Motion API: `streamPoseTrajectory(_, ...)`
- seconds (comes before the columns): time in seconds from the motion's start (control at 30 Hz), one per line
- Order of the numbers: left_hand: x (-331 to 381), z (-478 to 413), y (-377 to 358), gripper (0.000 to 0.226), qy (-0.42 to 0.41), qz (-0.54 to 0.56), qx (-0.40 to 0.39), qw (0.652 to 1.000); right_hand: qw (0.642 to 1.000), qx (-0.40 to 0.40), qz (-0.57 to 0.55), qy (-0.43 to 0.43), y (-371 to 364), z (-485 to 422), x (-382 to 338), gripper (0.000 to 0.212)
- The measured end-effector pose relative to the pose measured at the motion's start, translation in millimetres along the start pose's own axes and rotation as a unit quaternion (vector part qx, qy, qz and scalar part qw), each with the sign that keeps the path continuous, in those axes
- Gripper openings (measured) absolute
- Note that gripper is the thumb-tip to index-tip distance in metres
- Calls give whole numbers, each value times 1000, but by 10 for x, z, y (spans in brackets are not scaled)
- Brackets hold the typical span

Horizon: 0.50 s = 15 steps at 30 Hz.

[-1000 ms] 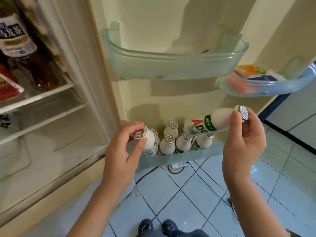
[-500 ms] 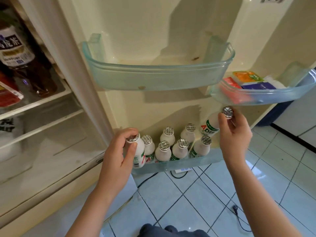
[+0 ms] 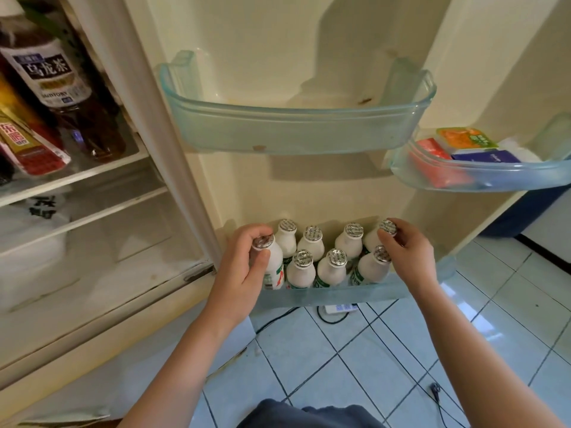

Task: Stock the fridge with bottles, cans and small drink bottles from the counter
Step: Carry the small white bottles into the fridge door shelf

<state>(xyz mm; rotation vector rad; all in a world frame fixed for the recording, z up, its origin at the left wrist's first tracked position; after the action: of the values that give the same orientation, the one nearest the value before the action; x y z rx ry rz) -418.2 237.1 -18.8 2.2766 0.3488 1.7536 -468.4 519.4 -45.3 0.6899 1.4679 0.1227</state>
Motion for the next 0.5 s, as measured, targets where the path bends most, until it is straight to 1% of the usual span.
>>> streamPoseTrajectory(0.07, -69, 19, -18, 32, 15, -26, -15, 999, 1000, -13, -14, -13, 11, -11, 4, 25)
streamPoseTrajectory(0.17, -183, 59, -54, 42, 49, -63, -36, 996, 999, -37, -10, -25, 25, -34, -16, 30)
streamPoseTrajectory(0.27, -305, 112, -61, 37, 78, -88, -24, 993, 999, -35, 16, -27, 34, -29, -81, 38)
streamPoseTrajectory(0.33, -348, 123, -39, 36, 83, -90, -7, 992, 999, 10, 37, 8, 40, 8, -174, 39)
streamPoseTrajectory(0.4, -362, 132, -19, 37, 61, -101, 7, 993, 995, 66, 27, 65, 31, 76, -318, 30)
streamPoseTrajectory(0.43, -366, 137, -11, 37, 43, -106, 14, 993, 992, 82, 20, 97, 16, 112, -398, 26)
streamPoseTrajectory(0.5, -352, 159, 12, 39, 14, -107, 31, 994, 982, 87, 30, 168, -37, 182, -551, 20)
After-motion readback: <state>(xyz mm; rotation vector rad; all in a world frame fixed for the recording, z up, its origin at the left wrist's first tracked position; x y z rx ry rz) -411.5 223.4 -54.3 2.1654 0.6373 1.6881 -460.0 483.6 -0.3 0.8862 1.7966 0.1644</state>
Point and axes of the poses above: each hand's wrist, its own z-axis away from the middle knuckle, its own y-axis out of the back of the hand, x = y × z, the point moved 1 cm from there along -z, towards the middle knuckle, and after that the axes turned 2 degrees about y, right-handed, at the moved point
